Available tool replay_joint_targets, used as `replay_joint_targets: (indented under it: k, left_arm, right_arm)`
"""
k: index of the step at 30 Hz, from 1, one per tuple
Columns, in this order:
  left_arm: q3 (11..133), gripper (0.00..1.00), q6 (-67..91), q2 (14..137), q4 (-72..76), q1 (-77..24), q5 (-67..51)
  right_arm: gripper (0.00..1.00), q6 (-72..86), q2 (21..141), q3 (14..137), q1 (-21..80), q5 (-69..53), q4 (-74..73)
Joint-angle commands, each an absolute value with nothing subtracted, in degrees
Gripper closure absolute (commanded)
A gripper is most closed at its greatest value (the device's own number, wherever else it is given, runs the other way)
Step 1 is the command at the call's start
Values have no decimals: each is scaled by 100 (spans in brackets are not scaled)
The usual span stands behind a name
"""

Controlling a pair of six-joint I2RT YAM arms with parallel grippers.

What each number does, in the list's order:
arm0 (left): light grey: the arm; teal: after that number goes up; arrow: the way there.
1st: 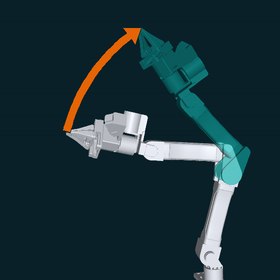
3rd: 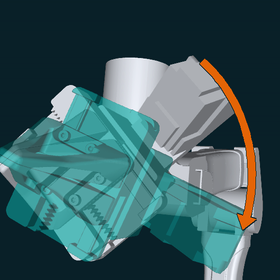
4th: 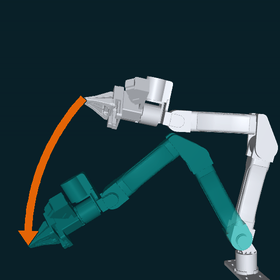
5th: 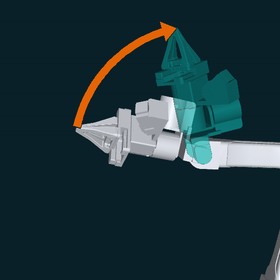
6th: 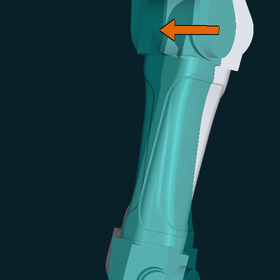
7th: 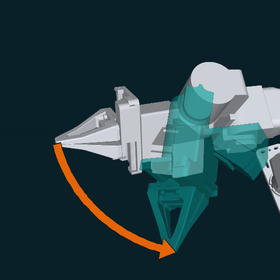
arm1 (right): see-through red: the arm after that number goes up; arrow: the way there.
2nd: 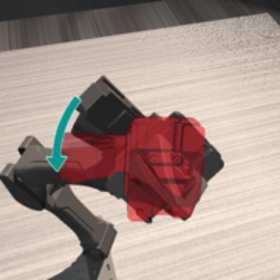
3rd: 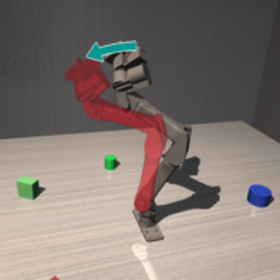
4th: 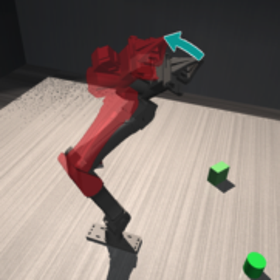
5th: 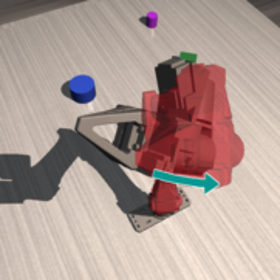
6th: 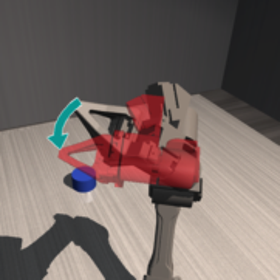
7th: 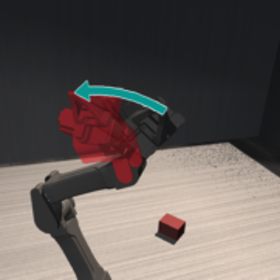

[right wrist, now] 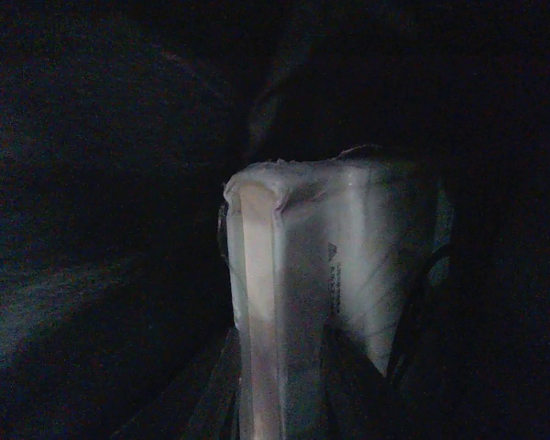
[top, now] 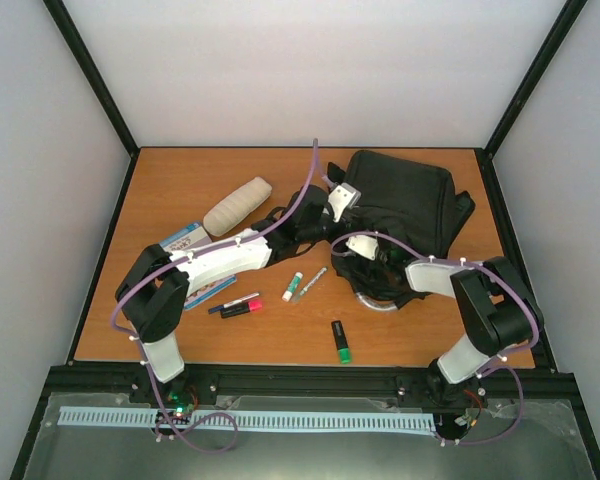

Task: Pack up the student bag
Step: Place the book in the student bag.

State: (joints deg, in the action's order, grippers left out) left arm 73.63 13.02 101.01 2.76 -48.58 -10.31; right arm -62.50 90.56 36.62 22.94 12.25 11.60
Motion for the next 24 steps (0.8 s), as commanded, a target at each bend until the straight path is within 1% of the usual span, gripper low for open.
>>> replay_joint_targets:
  k: [1, 4, 7, 11, 15, 19, 24]
  left_arm:
    - [7504, 99, 1109, 9762, 529, -4988, -1497]
    - [7541, 99, 1149, 9884, 464, -4931, -1556]
    - [7602, 99, 1396, 10019, 303, -4788, -1656]
    - [7594, 99, 1374, 10158, 124, -4755, -1609]
    - [7409, 99, 1470, 10316, 317, -4759, -1635]
    - [7405, 98, 1492, 10467, 104, -4866, -1741]
    - [7458, 94, 1580, 10550, -461, -4943, -1597]
  right_arm:
    - [81, -5759, 9453, 3841, 2259, 1975, 1497]
    - [73, -5762, 9286, 3800, 2259, 1683, 879]
    - [63, -5616, 8539, 3748, 2258, 760, -446]
    - [56, -5854, 7090, 3582, 2326, -630, -2316]
    - [48, -6302, 5412, 3212, 2346, -1249, -3612]
    - [46, -6110, 4410, 3460, 2342, -1488, -4827]
    - [46, -5040, 3804, 3979, 2335, -1680, -4917]
